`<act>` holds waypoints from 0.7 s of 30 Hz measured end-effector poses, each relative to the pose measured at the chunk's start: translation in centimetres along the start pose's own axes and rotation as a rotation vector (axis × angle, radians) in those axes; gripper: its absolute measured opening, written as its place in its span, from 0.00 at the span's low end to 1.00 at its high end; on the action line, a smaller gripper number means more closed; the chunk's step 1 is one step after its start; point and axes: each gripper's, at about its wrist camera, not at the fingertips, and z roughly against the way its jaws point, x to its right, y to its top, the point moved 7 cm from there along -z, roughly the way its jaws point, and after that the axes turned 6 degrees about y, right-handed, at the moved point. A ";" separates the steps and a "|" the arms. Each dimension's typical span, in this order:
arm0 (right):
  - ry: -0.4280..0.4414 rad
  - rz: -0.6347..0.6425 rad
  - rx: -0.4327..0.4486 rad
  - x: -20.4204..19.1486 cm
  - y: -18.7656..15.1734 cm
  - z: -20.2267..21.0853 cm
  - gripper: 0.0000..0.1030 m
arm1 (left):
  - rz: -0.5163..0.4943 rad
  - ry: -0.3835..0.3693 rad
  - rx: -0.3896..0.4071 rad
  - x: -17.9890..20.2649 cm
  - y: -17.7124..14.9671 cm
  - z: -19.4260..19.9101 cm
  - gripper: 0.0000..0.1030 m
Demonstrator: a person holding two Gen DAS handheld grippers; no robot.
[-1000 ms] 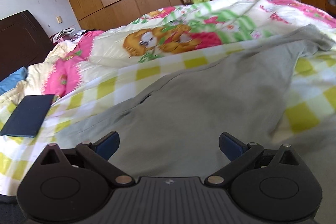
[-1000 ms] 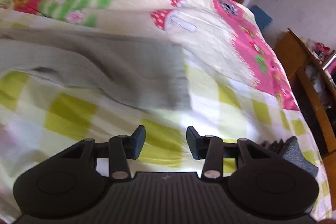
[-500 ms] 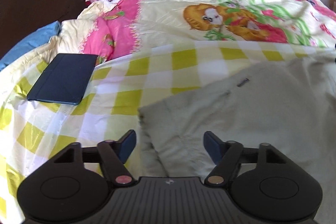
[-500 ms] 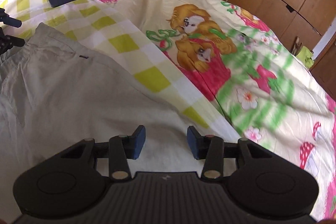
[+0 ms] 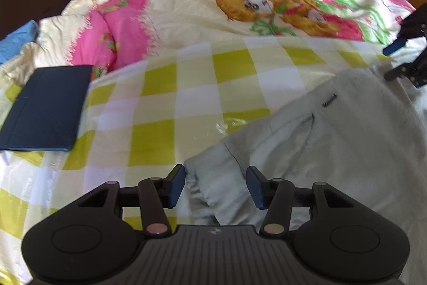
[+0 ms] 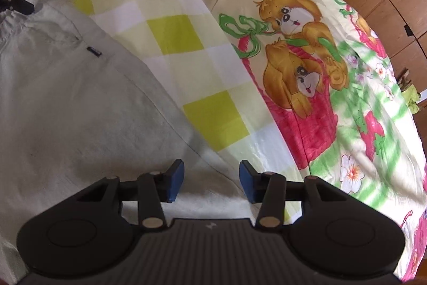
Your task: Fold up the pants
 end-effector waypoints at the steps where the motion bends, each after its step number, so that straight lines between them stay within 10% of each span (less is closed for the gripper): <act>1: 0.007 0.030 -0.012 0.0 -0.2 -0.4 0.45 | -0.007 -0.014 -0.014 0.1 -0.2 -0.1 0.63; 10: 0.057 0.017 -0.057 1.6 0.4 -2.3 0.35 | -0.004 -0.082 -0.104 0.2 -1.0 -1.3 0.73; 12: 0.062 0.029 -0.076 0.9 0.4 -2.6 0.02 | -0.011 -0.092 -0.125 0.4 -1.1 -1.8 0.82; 14: 0.037 0.042 -0.077 0.4 0.4 -2.5 0.00 | -0.012 -0.087 -0.133 0.3 -1.2 -2.4 0.82; 21: -0.024 -0.055 0.055 1.3 0.2 2.9 0.00 | -0.009 0.010 -0.085 -0.2 0.2 -1.6 0.37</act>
